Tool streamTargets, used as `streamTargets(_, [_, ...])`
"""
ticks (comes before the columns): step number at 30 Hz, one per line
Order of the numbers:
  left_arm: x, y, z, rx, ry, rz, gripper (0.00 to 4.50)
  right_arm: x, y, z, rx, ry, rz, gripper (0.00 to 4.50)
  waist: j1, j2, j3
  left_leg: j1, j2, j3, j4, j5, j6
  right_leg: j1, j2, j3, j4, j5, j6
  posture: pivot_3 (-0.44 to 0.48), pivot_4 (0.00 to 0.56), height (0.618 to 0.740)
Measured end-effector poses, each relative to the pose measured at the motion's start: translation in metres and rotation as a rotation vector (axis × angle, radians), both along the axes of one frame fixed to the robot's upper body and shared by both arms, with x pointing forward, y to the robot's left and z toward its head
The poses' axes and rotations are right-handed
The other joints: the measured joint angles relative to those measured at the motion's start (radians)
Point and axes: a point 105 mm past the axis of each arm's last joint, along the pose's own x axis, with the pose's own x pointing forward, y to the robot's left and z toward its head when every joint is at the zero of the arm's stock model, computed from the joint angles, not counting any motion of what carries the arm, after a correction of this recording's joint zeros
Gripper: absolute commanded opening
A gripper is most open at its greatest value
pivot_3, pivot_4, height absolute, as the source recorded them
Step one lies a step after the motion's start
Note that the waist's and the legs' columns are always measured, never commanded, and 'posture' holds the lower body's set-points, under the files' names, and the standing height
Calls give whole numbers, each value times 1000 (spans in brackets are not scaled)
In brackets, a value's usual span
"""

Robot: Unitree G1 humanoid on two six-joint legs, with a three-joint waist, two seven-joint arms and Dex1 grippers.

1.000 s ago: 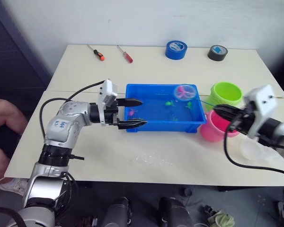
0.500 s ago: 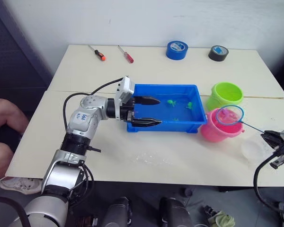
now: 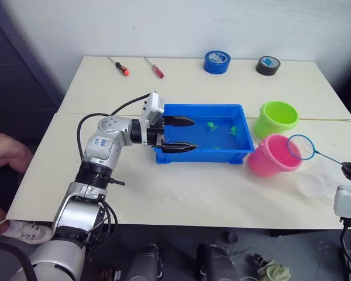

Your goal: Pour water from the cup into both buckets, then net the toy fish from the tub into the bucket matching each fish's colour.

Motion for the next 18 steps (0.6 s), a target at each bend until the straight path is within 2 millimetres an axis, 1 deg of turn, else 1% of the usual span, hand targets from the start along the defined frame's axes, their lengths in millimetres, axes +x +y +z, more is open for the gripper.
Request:
streamTargets(3, [0, 0, 0, 0, -7, 1, 4465, 2, 1, 4, -3, -22, 24, 0, 0, 0, 0, 0, 0, 0, 0, 0, 0, 0, 0, 0, 0, 0, 0, 0, 150, 740])
streamTargets(5, [1, 1, 0, 2, -9, 8, 4465, 4, 1, 5, 53, -30, 23, 0, 1, 0, 0, 0, 0, 0, 0, 0, 0, 0, 0, 0, 0, 0, 0, 0, 150, 740])
streamTargets(6, [2, 2, 1, 4, -10, 13, 4465, 5, 3, 8, 122, -51, 24, 0, 1, 0, 0, 0, 0, 0, 0, 0, 0, 1, 0, 0, 0, 0, 0, 0, 150, 740])
streamTargets(8, [4, 8, 1, 6, -13, 37, 4465, 7, 9, 15, 381, -104, 22, 0, 1, 0, 0, 0, 0, -1, 1, 0, 0, 1, 0, 0, 0, 0, 0, 0, 150, 740])
streamTargets(9, [6, 15, 1, 17, -15, 63, 4465, 11, 16, 19, 542, -113, 34, 0, -1, 0, 0, 1, 0, -2, 1, 0, 0, 1, 0, -1, 1, 0, 0, 0, 150, 740])
streamTargets(10, [7, 17, 1, 22, -16, 73, 4465, 11, 19, 20, 593, -115, 41, 0, -2, 0, 0, 1, 1, -2, 1, 0, 0, 1, 0, -1, 1, 0, 0, 0, 150, 740])
streamTargets(11, [10, 28, -3, 44, -13, 113, 4465, 20, 32, 25, 775, -88, 69, 0, -11, 0, 0, 3, 1, 0, 1, 0, 0, 2, 0, 0, 3, 0, 0, 0, 150, 740])
streamTargets(13, [11, 41, -13, 76, 2, 157, 4465, 28, 48, 28, 911, -29, 108, 0, -13, 1, 0, 4, 1, -1, 0, 0, 0, 2, -1, 0, 4, 0, 0, 0, 150, 740])
streamTargets(14, [11, 49, -19, 93, 13, 182, 4465, 32, 56, 27, 947, 12, 124, 0, -13, 1, 0, 4, 1, -2, 0, 0, -1, 2, 0, 0, 5, 0, 0, 0, 150, 740])
streamTargets(15, [11, 64, -29, 124, 36, 224, 4465, 42, 70, 30, 995, 49, 163, 0, -21, 1, 0, 5, 2, -1, 0, -1, -1, 1, 0, 0, 5, 0, 0, 0, 150, 740])
streamTargets(16, [10, 71, -34, 140, 47, 245, 4465, 47, 77, 31, 1018, 70, 183, 0, -21, 1, 0, 5, 1, -2, 0, -1, -1, 1, -1, 0, 5, 0, -1, 0, 150, 740])
streamTargets(18, [7, 93, -41, 180, 61, 313, 4465, 69, 103, 34, 1064, 149, 249, 0, -31, 1, 0, 4, 2, -1, 0, -1, -1, 0, -1, 1, 5, 0, -1, 0, 150, 740])
